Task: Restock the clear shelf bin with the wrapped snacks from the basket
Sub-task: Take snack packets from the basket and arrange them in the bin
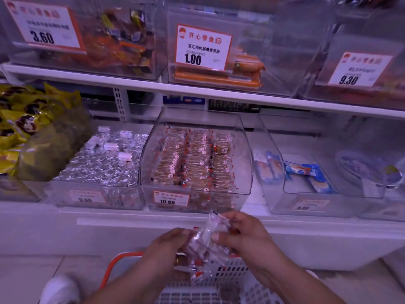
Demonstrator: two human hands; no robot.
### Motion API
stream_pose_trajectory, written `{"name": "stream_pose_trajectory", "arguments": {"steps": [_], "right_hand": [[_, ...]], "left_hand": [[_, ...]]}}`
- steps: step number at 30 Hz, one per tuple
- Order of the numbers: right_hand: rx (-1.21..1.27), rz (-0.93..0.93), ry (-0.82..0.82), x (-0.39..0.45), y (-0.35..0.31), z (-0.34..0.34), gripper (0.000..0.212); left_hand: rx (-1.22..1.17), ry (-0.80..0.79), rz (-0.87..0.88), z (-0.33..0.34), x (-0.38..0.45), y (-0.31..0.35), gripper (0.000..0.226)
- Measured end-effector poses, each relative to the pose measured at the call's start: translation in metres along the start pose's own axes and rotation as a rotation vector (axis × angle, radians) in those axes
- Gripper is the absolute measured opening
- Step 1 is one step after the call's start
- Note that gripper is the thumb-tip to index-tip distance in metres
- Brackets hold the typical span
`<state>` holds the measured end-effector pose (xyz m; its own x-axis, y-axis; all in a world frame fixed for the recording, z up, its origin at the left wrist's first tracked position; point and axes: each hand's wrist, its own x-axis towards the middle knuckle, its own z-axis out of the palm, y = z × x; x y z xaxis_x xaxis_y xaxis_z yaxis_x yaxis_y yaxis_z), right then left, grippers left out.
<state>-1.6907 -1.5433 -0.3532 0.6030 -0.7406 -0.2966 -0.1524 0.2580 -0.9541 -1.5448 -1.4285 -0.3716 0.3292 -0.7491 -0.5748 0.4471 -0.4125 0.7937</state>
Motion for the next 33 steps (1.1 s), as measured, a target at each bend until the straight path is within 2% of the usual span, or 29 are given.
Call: {"name": "stream_pose_trajectory", "arguments": {"steps": [2,5,9,11,12,14,16,18,19,23,26,29,33], "right_hand": [[-0.053,-0.140,0.019,-0.002,-0.004,0.005,0.036],[-0.295,-0.466,0.040,-0.012,-0.007,0.008,0.032],[-0.536,-1.161,-0.016,-0.023,-0.011,0.008,0.010],[-0.673,-1.298,-0.111,-0.022,-0.008,0.006,0.006],[-0.776,-1.311,-0.170,-0.022,-0.007,0.006,0.013],[-0.982,-1.287,-0.286,-0.023,-0.004,0.005,0.031],[-1.007,-1.252,-0.365,-0.023,-0.003,0.008,0.035],[-0.836,-1.133,-0.381,-0.024,-0.001,0.010,0.021],[-0.735,-1.042,-0.329,-0.024,0.000,0.009,0.016],[-0.230,-0.461,-0.054,-0.018,-0.005,0.000,0.023],[0.005,-0.127,-0.078,-0.008,-0.005,-0.007,0.033],[-0.070,-0.037,-0.183,-0.006,0.000,-0.003,0.027],[-0.329,-0.116,-0.203,-0.008,0.004,0.008,0.028]], "left_hand": [[-0.036,-0.006,-0.020,-0.003,0.004,0.004,0.030],[-0.085,-0.034,-0.039,-0.008,0.007,0.010,0.032],[-0.087,-0.048,0.007,-0.013,0.009,0.011,0.036],[-0.079,-0.047,0.003,-0.012,0.007,0.011,0.032],[-0.097,-0.060,-0.018,-0.011,0.006,0.011,0.034],[-0.154,-0.101,-0.029,-0.009,0.005,0.010,0.043],[-0.112,-0.109,0.040,-0.011,0.005,0.007,0.044],[-0.046,-0.104,0.107,-0.012,0.003,0.006,0.030],[-0.024,-0.091,0.126,-0.011,0.003,0.007,0.025],[0.043,0.098,0.160,-0.014,0.005,0.009,0.022],[0.118,0.108,0.203,-0.010,0.001,0.007,0.020],[0.167,0.073,0.196,-0.002,-0.002,0.004,0.026],[0.163,0.028,0.133,-0.001,0.000,0.002,0.032]]}}
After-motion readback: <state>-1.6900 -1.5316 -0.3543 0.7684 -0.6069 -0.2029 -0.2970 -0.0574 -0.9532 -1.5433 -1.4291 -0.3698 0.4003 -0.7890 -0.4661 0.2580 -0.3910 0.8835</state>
